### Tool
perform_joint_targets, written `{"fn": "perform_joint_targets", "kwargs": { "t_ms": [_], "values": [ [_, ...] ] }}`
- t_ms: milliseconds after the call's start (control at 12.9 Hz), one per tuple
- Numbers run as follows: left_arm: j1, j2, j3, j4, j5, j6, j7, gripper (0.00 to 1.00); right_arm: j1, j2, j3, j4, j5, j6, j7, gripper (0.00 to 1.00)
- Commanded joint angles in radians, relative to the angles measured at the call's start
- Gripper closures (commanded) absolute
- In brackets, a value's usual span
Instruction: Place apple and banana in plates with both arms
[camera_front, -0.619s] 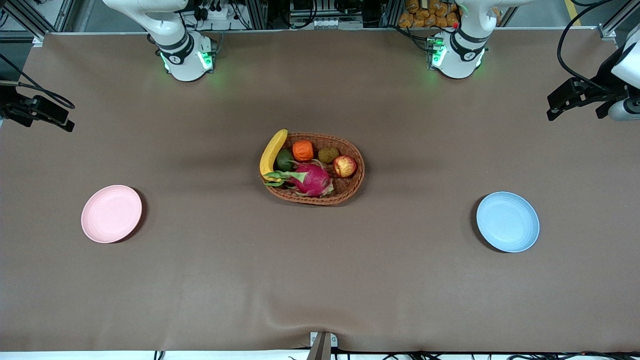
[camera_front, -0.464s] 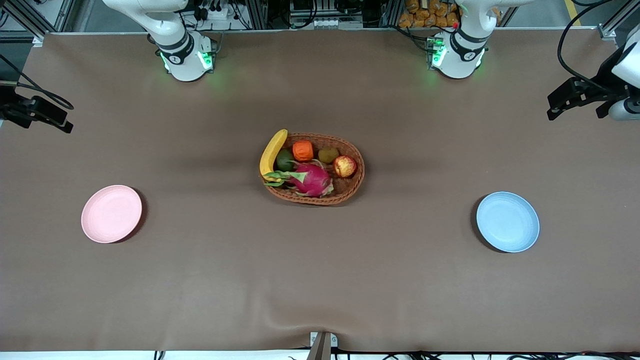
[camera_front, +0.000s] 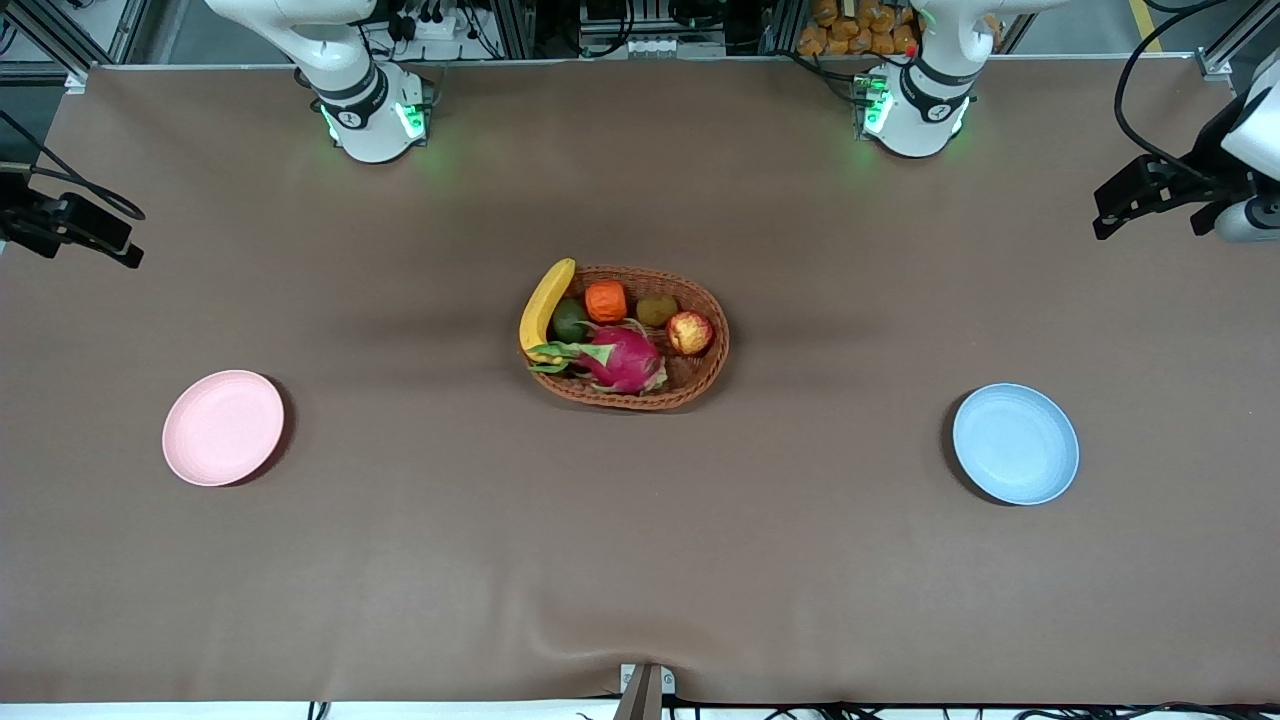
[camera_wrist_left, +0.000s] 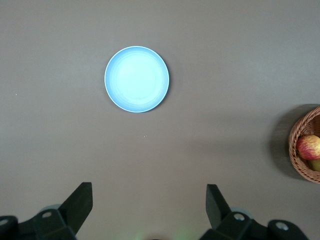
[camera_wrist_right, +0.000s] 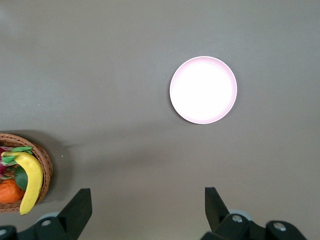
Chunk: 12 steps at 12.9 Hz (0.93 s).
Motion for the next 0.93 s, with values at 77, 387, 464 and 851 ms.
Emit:
{"fn": "perform_joint_targets", "kwargs": {
  "t_ms": [77, 387, 464, 851],
  "values": [
    [-0.028, 0.017, -0.008, -0.013, -0.049, -0.022, -0.015, 0.0, -0.046, 0.014, 0.01, 0.028, -0.004, -0.014, 0.001, 0.0],
    [-0.033, 0.053, -0.013, -0.022, -0.086, -0.016, -0.024, 0.0, -0.058, 0.013, 0.01, 0.03, 0.01, -0.016, -0.009, 0.0],
    [-0.039, 0.066, -0.018, -0.027, -0.086, -0.008, -0.03, 0.0, -0.054, 0.014, 0.012, 0.03, 0.013, -0.012, -0.009, 0.0],
    [-0.072, 0.139, -0.169, -0.228, -0.089, 0.276, -0.315, 0.0, 0.084, 0.08, 0.016, 0.016, 0.015, -0.048, -0.005, 0.0]
  ]
}}
